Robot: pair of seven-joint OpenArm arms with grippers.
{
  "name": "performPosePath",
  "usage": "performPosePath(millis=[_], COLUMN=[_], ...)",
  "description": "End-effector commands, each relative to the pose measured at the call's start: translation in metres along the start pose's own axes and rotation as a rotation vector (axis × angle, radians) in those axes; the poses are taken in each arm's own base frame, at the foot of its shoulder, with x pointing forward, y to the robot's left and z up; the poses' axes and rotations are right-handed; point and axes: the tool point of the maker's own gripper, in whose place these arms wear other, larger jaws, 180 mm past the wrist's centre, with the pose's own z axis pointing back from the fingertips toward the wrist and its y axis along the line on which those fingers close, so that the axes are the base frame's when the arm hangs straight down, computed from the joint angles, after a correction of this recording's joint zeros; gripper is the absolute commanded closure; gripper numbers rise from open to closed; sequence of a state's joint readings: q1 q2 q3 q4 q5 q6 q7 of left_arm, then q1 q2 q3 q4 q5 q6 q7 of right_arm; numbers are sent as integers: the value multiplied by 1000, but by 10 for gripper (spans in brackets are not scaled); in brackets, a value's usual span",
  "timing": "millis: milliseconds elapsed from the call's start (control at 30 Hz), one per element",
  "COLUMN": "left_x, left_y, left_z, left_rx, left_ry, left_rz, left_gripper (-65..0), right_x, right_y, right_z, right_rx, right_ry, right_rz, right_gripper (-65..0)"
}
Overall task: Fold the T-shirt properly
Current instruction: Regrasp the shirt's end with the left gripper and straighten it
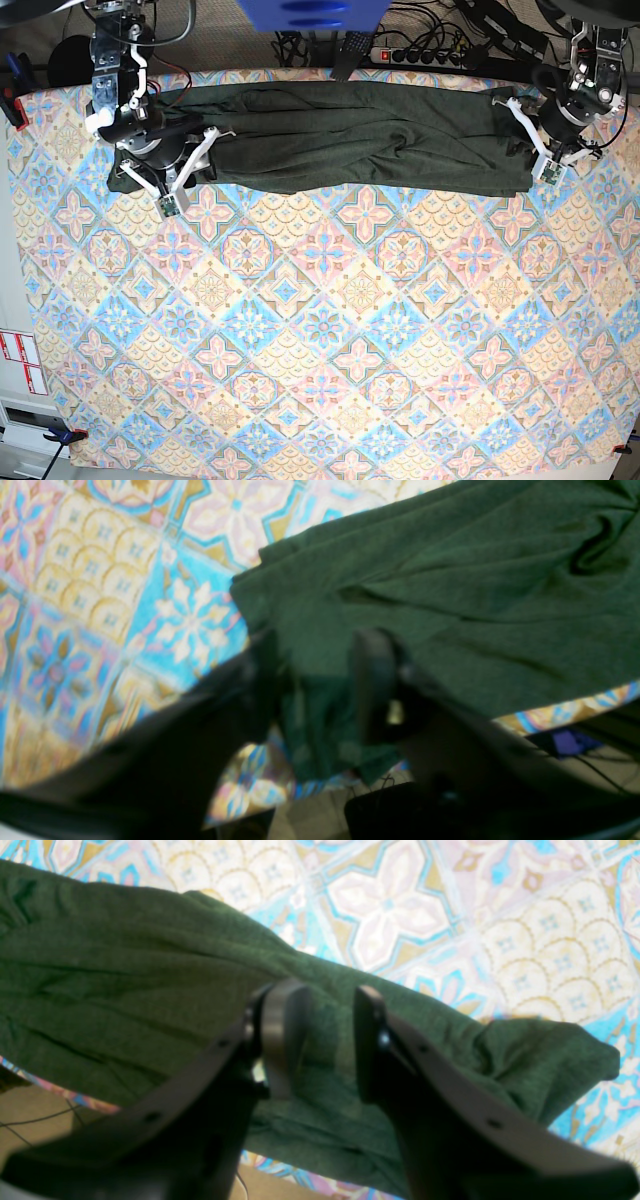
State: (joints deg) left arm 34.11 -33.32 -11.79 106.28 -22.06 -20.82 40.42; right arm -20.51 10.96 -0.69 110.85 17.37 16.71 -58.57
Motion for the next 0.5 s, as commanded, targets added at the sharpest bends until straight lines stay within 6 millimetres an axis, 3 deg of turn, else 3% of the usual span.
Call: performPosePath(millis=[0, 100, 200, 267, 467], left_x=[1, -14, -15, -27, -17], left_y=[14, 34, 43, 47, 62], left_z=[1, 0, -7, -10, -17], left_rx=[30, 70, 79, 67, -36], left_ry=[-7, 28, 33, 68, 85], left_rz=[-2, 37, 63, 124, 344], left_gripper=[-311, -374, -373, -374, -381], right_x=[9, 9, 9, 9, 9], right_y=[-1, -1, -1, -1, -1], right_z=[3, 3, 3, 3, 3], right_rx=[-1, -1, -1, -1, -1], right_ry=[-34, -33, -34, -34, -34], right_rz=[7, 7, 7, 7, 7], right_gripper=[-196, -196, -196, -196, -196])
